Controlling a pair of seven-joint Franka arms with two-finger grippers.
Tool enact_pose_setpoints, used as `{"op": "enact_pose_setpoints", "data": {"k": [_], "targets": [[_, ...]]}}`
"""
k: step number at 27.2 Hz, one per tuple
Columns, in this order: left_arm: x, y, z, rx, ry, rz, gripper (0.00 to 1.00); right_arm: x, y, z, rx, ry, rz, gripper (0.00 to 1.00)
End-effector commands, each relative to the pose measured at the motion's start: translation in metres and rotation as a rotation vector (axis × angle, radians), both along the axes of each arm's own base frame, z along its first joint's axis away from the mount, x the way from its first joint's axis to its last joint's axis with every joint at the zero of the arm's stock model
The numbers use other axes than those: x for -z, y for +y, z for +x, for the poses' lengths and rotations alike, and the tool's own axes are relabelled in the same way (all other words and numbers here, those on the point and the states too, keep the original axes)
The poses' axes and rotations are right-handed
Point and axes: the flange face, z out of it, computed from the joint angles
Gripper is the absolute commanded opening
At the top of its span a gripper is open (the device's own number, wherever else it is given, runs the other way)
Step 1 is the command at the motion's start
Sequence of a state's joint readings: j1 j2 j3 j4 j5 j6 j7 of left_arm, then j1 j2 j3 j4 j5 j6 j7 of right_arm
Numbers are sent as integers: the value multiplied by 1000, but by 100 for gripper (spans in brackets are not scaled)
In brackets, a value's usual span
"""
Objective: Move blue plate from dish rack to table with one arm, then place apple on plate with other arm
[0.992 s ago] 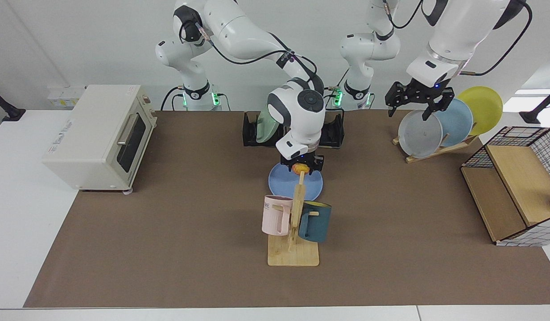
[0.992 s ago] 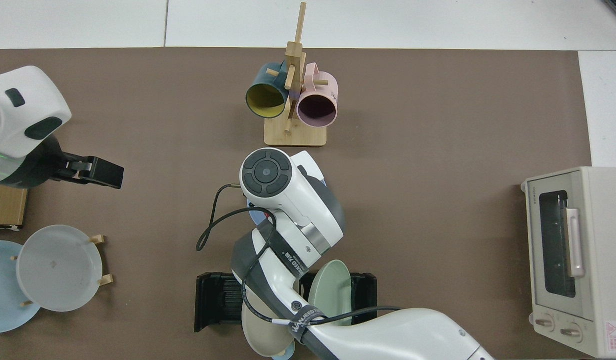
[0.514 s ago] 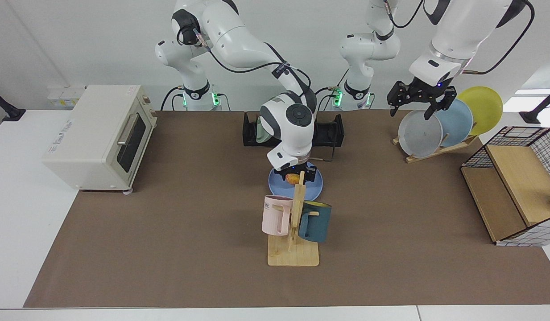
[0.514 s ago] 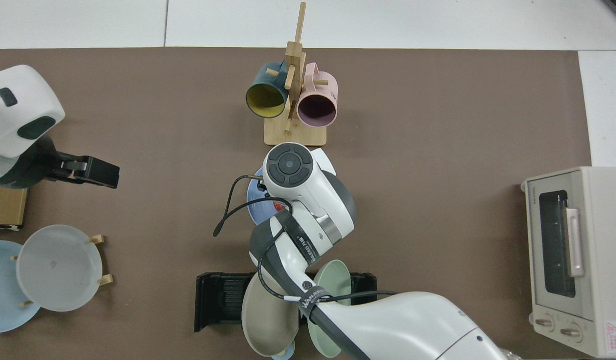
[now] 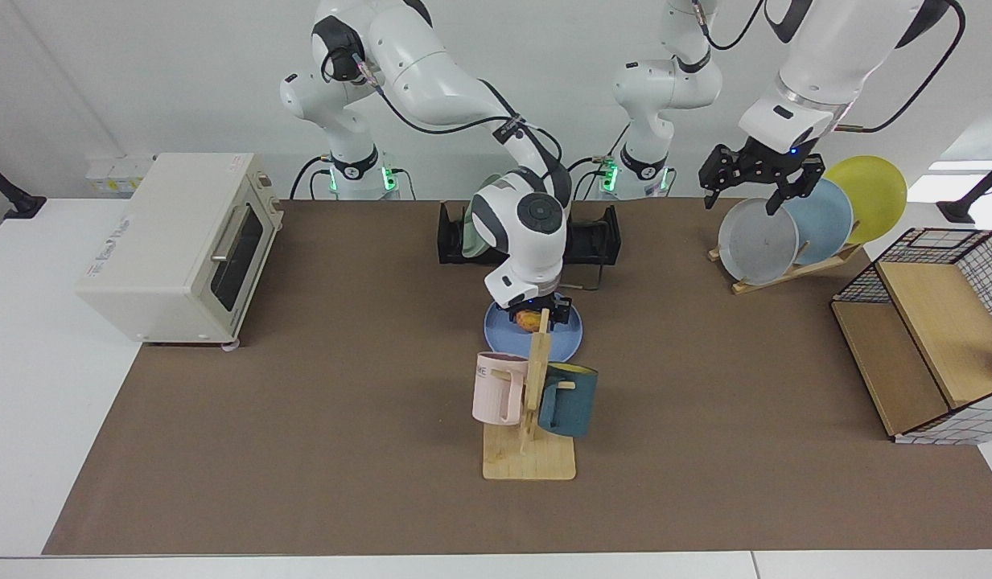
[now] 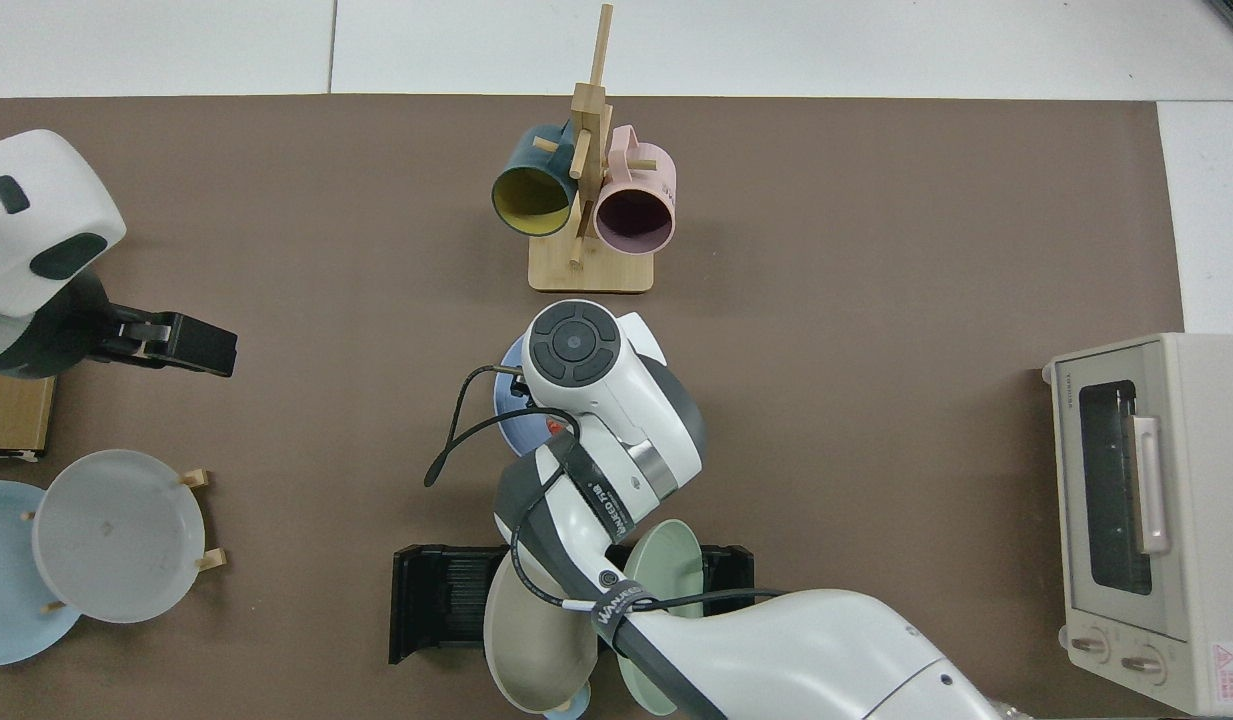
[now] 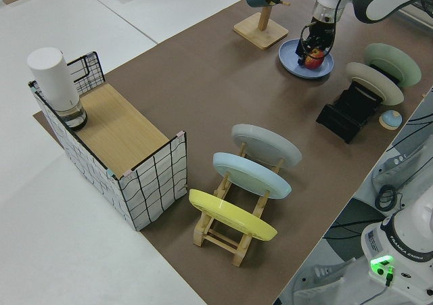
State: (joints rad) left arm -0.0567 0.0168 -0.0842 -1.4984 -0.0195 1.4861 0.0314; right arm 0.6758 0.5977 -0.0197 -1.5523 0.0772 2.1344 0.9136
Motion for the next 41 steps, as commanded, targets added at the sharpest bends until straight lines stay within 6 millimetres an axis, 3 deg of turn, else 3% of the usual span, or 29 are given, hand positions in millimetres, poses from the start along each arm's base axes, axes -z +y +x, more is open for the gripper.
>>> {"op": "enact_pose_setpoints", "data": {"k": [1,7,15,17,26,31,41], "targets": [[-7,5,-6,0,-5,16,100,-29,-9,-2,11,6,1,100],[-16,6,-11,0,-21,15,100,-75,-15,1,27,-2,31,100],[-22,6,-15,0,-30,15,100,-143,-53,18,-44,-66,93,100],[-23,6,-16,-2,-31,15,100,-158,-71,24,-73,-85,103,100],[-23,6,-16,-2,-31,15,100,-187,-167,32,-245,-94,73,100],[-23,6,-16,0,-31,14,100,-202,-233,39,-323,-68,45,100],[-23,6,-16,-2,-31,15,100,-243,-329,44,-408,-98,-7,100]]}}
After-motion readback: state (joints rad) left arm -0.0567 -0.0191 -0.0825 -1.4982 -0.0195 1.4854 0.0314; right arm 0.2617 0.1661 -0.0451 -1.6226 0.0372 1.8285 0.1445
